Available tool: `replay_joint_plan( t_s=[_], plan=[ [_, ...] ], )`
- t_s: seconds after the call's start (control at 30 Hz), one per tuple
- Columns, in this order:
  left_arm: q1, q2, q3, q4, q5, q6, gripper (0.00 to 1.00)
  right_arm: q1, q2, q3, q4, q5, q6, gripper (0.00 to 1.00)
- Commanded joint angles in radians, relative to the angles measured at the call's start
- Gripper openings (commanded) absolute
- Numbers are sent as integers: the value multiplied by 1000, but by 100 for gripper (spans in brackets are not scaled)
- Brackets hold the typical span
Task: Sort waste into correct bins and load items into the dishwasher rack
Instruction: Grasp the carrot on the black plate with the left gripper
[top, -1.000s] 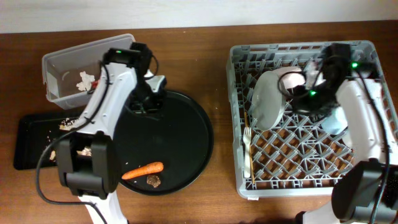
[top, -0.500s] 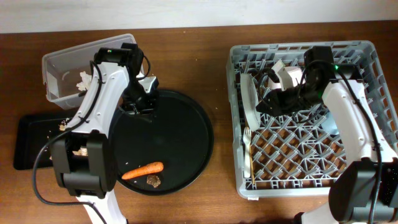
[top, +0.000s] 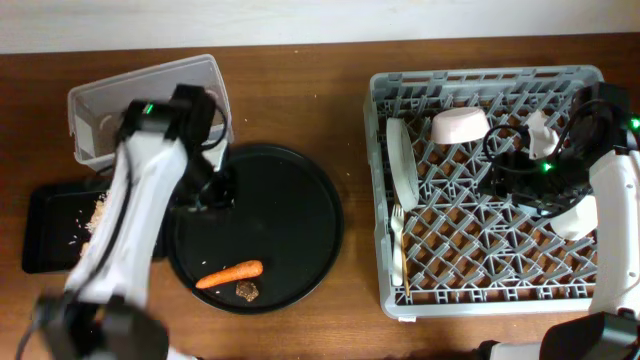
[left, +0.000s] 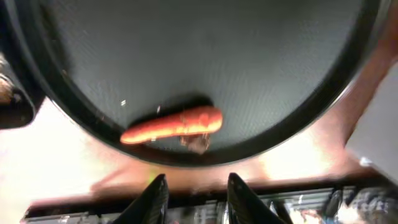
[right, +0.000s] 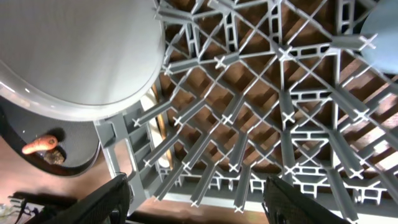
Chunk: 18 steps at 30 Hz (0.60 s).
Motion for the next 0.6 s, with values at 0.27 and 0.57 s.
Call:
replay_joint_plan(
  t_s=[0.27, 0.57],
  plan=[
    [0, -466, -837, 565, -6, -624, 99, -4, -1, 12, -2, 1, 5, 81],
    [-1, -417, -949, 755, 69, -806, 98, -4, 0, 12, 0, 0, 5, 81]
  ],
)
